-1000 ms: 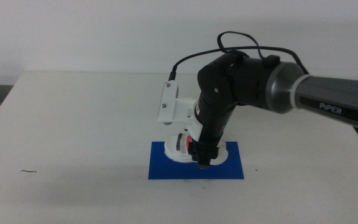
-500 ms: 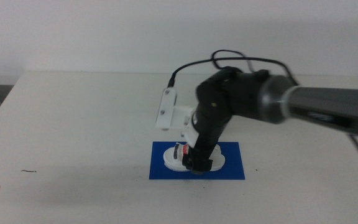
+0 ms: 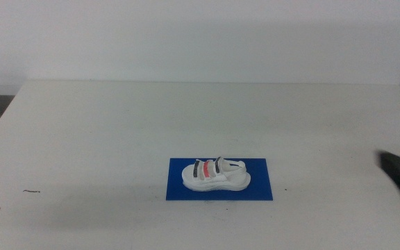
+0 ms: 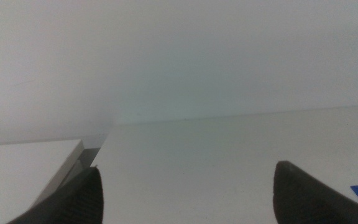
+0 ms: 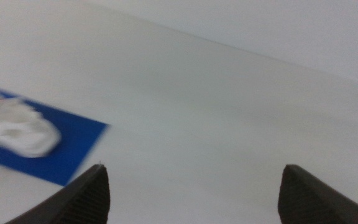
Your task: Use one arm to grab the shoe from the table and place it on the mat.
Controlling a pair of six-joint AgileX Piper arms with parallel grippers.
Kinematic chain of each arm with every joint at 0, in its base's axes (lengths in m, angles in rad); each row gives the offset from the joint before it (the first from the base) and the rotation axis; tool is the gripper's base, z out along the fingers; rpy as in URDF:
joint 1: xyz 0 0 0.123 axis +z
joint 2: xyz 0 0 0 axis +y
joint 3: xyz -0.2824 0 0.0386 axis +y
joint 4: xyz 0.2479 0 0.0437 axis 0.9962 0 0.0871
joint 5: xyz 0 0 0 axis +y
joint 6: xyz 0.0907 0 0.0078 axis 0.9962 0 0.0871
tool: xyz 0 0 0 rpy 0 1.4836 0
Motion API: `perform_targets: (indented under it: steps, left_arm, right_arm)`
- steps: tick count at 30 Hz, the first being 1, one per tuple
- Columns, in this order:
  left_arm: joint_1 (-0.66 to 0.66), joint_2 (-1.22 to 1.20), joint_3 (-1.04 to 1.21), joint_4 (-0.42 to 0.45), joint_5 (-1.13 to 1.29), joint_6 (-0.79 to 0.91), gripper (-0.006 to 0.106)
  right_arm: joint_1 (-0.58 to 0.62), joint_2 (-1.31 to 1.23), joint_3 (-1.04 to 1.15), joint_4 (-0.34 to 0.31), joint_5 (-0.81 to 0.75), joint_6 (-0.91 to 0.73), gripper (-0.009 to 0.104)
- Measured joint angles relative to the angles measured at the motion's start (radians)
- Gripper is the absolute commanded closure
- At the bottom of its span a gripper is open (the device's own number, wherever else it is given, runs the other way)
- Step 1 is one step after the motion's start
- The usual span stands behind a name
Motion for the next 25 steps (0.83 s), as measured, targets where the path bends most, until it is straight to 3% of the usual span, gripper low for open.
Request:
perform_targets:
  steps: [8,16,25]
  left_arm:
    - [0.0,0.0,0.0,0.0,0.0,0.0,0.007]
    - [0.0,0.0,0.0,0.0,0.0,0.0,0.007]
    - [0.0,0.0,0.0,0.0,0.0,0.0,0.007]
  right_arm:
    - [-0.244,-0.471,0.269,0.026,0.003,0.04,0.017]
    - [-0.268,-0.761,0.41,0.037,-0.001,0.047,0.017]
    - [-0.273,-0.781,0.494,0.037,0.003,0.051,0.017]
